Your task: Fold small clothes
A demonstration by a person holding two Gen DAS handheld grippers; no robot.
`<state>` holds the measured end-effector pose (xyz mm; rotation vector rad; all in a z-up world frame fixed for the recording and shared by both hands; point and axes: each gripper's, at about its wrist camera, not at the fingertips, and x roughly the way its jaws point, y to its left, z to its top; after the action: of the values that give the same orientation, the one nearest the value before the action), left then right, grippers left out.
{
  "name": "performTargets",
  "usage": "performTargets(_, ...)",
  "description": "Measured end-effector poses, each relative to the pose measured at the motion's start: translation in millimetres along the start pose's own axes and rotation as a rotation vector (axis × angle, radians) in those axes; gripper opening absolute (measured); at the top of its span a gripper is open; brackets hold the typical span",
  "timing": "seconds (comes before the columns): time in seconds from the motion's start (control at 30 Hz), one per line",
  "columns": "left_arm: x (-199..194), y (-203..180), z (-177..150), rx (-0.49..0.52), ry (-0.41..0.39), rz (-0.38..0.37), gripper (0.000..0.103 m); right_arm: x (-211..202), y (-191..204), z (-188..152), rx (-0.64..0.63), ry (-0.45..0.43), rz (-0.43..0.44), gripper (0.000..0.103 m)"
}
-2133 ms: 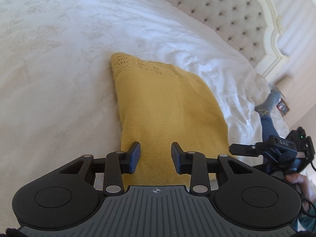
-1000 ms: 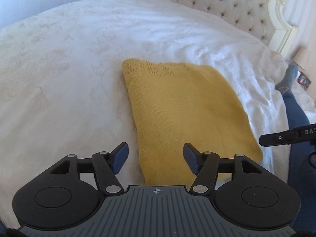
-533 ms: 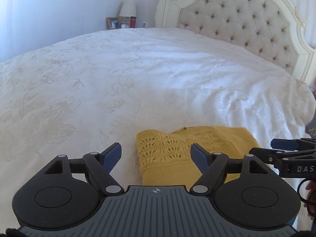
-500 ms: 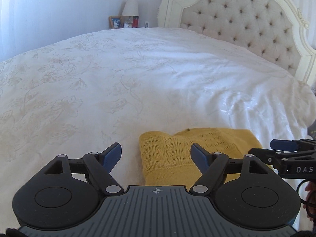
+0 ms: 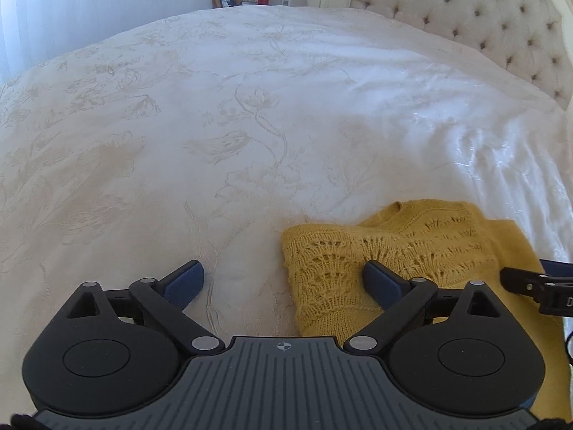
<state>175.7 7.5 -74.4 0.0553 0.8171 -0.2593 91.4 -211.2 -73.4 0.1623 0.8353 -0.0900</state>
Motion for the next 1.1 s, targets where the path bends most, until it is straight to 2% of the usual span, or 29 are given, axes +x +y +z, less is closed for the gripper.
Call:
performTargets(0.17,-24,-4,4,0.043,0.002,0.054,0.099,-25,0,4,0.022,-0.031,0.017,0.093)
performTargets(0.2,-29,-5,4,0.052,0.006,0.060,0.103,-33,1,4,0.026,-0.041,0.022,0.095)
performTargets(0.23,-36,-6,4,0.056,0.013,0.060,0.103,-42,1,3,0.030,-0.051,0.029,0.101)
performTargets(0.27,-41,-6,2,0.056,0.018,0.056,0.103,-51,2,2,0.035,-0.062,0.035,0.103)
performTargets(0.43,-74,-10,-11,0.047,0.013,0.028,0.102,-91,9,-10,0.018,-0.058,0.038,0.102)
performTargets(0.57,-97,-23,-23,0.062,0.018,0.086,0.102,-112,16,-23,0.000,-0.037,0.015,0.102)
performTargets(0.73,-127,-37,-40,0.066,-0.018,0.073,0.102,-129,22,-38,0.017,0.009,0.012,0.102)
performTargets(0.83,-143,-44,-48,0.045,-0.043,0.103,0.102,-137,27,-45,0.012,0.040,-0.019,0.102)
performTargets(0.93,-153,-49,-53,0.033,-0.025,0.117,0.102,-145,31,-53,0.022,0.046,-0.021,0.102)
performTargets(1.1,-160,-48,-63,-0.001,0.046,0.052,0.101,-161,29,-63,0.072,0.014,0.018,0.102)
